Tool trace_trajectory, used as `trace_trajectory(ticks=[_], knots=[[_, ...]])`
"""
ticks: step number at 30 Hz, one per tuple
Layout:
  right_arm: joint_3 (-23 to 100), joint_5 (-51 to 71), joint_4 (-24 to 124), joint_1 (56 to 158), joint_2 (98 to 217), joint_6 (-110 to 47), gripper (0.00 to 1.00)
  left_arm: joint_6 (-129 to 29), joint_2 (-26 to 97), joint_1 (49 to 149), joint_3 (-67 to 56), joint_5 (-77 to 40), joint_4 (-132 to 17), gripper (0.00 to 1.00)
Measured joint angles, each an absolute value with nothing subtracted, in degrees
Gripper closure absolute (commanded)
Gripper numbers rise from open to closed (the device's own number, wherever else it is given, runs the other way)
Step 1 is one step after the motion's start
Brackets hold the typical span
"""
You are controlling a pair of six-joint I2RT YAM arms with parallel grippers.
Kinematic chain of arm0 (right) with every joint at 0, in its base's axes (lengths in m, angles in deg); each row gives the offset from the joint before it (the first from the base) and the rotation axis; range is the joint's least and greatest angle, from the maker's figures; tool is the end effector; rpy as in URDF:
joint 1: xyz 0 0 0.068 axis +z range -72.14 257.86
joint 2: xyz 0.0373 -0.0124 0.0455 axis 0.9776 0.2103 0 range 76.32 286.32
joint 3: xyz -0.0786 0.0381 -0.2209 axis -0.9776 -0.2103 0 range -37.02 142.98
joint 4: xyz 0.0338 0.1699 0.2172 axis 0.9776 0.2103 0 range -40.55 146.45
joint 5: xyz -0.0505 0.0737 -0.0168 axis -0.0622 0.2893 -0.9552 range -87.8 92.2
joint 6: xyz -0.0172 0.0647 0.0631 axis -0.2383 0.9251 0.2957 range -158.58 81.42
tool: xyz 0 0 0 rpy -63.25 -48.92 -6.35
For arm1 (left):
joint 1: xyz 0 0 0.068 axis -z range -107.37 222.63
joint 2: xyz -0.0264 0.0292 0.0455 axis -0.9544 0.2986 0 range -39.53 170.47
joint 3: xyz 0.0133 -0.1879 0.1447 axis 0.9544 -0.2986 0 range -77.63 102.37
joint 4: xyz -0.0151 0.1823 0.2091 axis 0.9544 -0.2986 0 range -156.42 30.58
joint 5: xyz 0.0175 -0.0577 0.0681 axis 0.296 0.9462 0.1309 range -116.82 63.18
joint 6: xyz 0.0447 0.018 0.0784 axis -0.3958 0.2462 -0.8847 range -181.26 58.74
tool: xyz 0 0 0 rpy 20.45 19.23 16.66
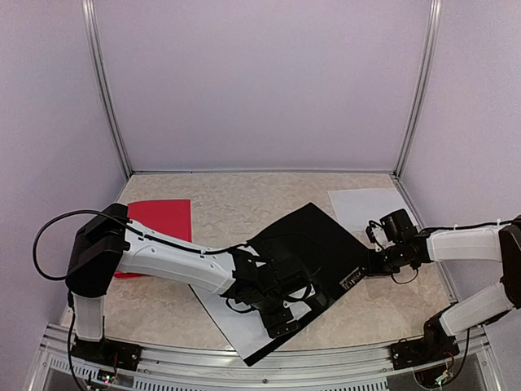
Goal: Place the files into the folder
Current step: Move the folder with some files to the center of the board.
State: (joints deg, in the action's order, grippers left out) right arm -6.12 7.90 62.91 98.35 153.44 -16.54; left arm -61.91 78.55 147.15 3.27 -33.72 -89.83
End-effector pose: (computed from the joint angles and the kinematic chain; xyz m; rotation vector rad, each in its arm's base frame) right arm 0.2529 0.1032 0.0523 0.0002 2.6580 0.3842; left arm 0.1248 -0.4135 0.0590 1.6520 2.2002 -0.1951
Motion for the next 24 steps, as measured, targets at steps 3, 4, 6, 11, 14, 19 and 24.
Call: trace_trajectory(ticks=[3,4,6,11,14,19,24], knots=[[-6.6,7.7,63.4,98.4,152.3,-16.3,0.75,-64.9,76.9,146.6,0.5,-33.3,-87.8,0.01],[-6.7,7.5,63.6,98.4,151.8,-16.1,0.75,-66.2,76.3,146.3,-0.4,-33.2,-87.2,0.01],[-7.0,7.0,63.9,98.4,150.9,-15.7,0.76,-68.6,75.5,145.9,-1.6,-32.6,-86.5,0.01],[-8.0,6.0,64.7,98.4,147.4,-13.7,0.77,-74.7,73.9,144.3,-4.9,-29.1,-82.7,0.01],[-8.9,6.0,64.9,98.4,146.3,-12.8,0.76,-79.0,72.9,143.2,-6.7,-26.2,-80.8,0.01],[-9.2,6.0,65.7,98.4,146.1,-11.9,0.75,-86.0,73.0,141.0,-6.9,-22.1,-80.5,0.01],[-9.2,6.0,65.9,98.5,145.9,-11.7,0.74,-92.2,75.6,138.0,-3.5,-17.2,-81.9,0.01]])
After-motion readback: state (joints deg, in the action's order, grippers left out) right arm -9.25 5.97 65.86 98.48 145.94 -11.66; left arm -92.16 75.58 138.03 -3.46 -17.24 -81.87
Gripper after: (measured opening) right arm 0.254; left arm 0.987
